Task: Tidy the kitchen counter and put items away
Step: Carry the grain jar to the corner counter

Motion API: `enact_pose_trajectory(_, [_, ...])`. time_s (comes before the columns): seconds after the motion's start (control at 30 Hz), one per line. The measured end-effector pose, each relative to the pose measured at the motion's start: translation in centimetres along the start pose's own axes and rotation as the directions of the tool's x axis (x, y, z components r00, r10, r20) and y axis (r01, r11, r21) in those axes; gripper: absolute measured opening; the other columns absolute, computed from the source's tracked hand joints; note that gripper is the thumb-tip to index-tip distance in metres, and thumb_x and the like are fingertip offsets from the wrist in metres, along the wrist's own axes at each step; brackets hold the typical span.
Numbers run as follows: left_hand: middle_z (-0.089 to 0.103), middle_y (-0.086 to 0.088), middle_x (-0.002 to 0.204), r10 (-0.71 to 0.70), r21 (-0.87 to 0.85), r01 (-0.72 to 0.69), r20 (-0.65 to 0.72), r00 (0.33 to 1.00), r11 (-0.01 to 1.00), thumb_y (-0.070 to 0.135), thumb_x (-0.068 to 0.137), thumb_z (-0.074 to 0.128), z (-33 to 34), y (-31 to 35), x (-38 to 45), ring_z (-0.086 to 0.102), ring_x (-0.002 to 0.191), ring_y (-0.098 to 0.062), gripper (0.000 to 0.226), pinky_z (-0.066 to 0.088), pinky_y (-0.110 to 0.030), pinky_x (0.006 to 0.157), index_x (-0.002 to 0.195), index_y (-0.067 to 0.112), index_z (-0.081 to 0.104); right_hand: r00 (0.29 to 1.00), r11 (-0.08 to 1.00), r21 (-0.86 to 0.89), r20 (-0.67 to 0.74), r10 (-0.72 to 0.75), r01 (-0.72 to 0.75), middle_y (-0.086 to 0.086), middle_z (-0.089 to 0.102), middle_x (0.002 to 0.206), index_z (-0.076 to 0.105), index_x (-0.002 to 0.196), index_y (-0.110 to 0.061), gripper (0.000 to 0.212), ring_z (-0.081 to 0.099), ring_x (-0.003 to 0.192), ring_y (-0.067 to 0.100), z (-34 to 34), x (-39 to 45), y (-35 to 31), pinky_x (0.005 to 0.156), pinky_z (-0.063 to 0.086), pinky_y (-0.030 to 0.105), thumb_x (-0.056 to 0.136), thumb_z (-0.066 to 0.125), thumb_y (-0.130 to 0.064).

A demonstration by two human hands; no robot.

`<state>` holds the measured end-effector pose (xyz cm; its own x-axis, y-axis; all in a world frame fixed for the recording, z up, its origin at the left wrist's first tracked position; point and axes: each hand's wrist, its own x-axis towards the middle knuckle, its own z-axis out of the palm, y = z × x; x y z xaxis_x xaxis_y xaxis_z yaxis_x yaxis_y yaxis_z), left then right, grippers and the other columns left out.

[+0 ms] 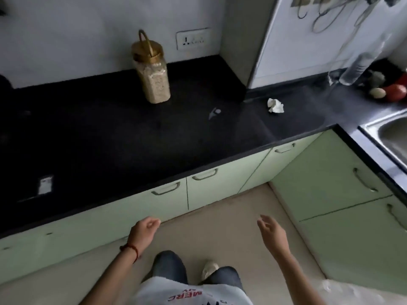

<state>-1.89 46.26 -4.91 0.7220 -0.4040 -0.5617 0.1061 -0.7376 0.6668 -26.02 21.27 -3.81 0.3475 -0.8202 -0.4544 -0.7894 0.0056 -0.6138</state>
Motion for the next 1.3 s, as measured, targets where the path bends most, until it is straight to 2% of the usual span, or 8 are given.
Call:
enact_pose_trajectory(0.37, [0.066,0.003,0.088,0.116,-0.304,-0.189,-0.243,0.963,0.934,0.020,0.088,0.054,-7.1,6.6,3.4,0.062,0.087,-0.013,0.015,0.046,-0.030,0.083,0.084,0.034,0.059,0.949,0.939,0.138,-0.049,-0.310,0.314,0.005,0.066,0.106,0.060,0.115,-0.012,0.028,0.061,0.095,0.020,2.4,7.7,-17.1,0.073,0.040,0.023,0.089,0.055,-0.022])
enact_pose_trajectory(0.47, [0.064,0.007,0.086,0.136,-0.317,-0.222,-0.271,0.953,0.922,0.013,0.090,0.049,-9.8,9.6,7.0,0.062,0.085,-0.012,0.020,0.046,-0.029,0.080,0.088,0.030,0.058,0.937,0.919,0.182,-0.049,-0.347,0.350,0.006,0.065,0.110,0.059,0.119,-0.011,0.032,0.058,0.091,0.013,3.6,9.7,-21.9,0.070,0.041,0.016,0.089,0.056,-0.023])
enact_pose_trajectory(0.57, [0.064,0.000,0.088,0.154,-0.309,-0.241,-0.280,0.948,0.920,0.013,0.090,0.049,-12.5,12.8,11.3,0.061,0.088,-0.019,0.015,0.047,-0.032,0.085,0.099,0.014,0.062,0.931,0.905,0.224,-0.028,-0.365,0.362,0.006,0.064,0.113,0.057,0.122,-0.012,0.035,0.057,0.094,0.012,4.8,11.6,-26.5,0.078,0.041,0.020,0.089,0.056,-0.024])
enact_pose_trajectory(0.77, [0.062,-0.009,0.115,0.193,-0.230,-0.257,-0.265,0.945,0.939,0.029,0.090,0.049,-18.0,19.9,21.6,0.058,0.109,-0.024,0.032,0.046,-0.040,0.096,0.115,0.011,0.058,0.892,0.878,0.213,0.056,-0.448,0.428,0.006,0.059,0.125,0.051,0.127,-0.014,0.040,0.056,0.111,0.015,8.4,15.5,-34.3,0.084,0.041,0.021,0.089,0.056,-0.026])
enact_pose_trajectory(1.0, [0.044,-0.009,0.141,0.141,-0.445,-0.248,-0.261,0.955,0.861,0.040,0.094,0.033,-20.1,27.4,31.9,0.042,0.128,-0.025,0.048,0.037,-0.037,0.097,0.133,0.013,0.041,0.879,0.889,0.224,0.180,-0.441,0.400,0.004,0.036,0.147,0.026,0.142,-0.022,0.059,0.041,0.131,0.018,12.9,19.5,-40.9,0.103,0.043,0.035,0.090,0.051,-0.035])
enact_pose_trajectory(1.1, [0.048,-0.008,0.138,0.099,-0.580,-0.210,-0.218,0.971,0.787,0.046,0.094,0.029,-20.4,29.7,35.7,0.044,0.126,-0.025,0.048,0.034,-0.044,0.103,0.124,0.017,0.051,0.866,0.883,0.260,0.223,-0.448,0.390,0.003,0.029,0.151,0.018,0.144,-0.027,0.064,0.034,0.136,0.020,14.5,20.4,-42.9,0.109,0.037,0.042,0.090,0.050,-0.037])
enact_pose_trajectory(1.2, [0.057,-0.010,0.126,0.062,-0.696,-0.141,-0.138,0.989,0.704,0.050,0.092,0.031,-20.5,31.0,38.4,0.050,0.118,-0.028,0.043,0.038,-0.048,0.105,0.102,0.023,0.063,0.811,0.842,0.284,0.253,-0.528,0.459,-0.004,0.014,0.156,0.008,0.146,-0.027,0.069,0.019,0.142,0.014,15.9,20.3,-44.1,0.112,0.026,0.029,0.091,0.049,-0.035])
enact_pose_trajectory(1.3, [0.056,-0.012,0.127,0.022,-0.729,-0.127,-0.151,0.988,0.673,0.052,0.087,0.042,-20.4,31.4,40.4,0.050,0.120,-0.029,0.051,0.037,-0.047,0.107,0.115,0.012,0.059,0.784,0.832,0.267,0.286,-0.550,0.486,-0.008,-0.006,0.157,-0.009,0.146,-0.028,0.078,0.008,0.143,0.010,17.0,20.1,-45.0,0.100,0.026,0.020,0.092,0.047,-0.036])
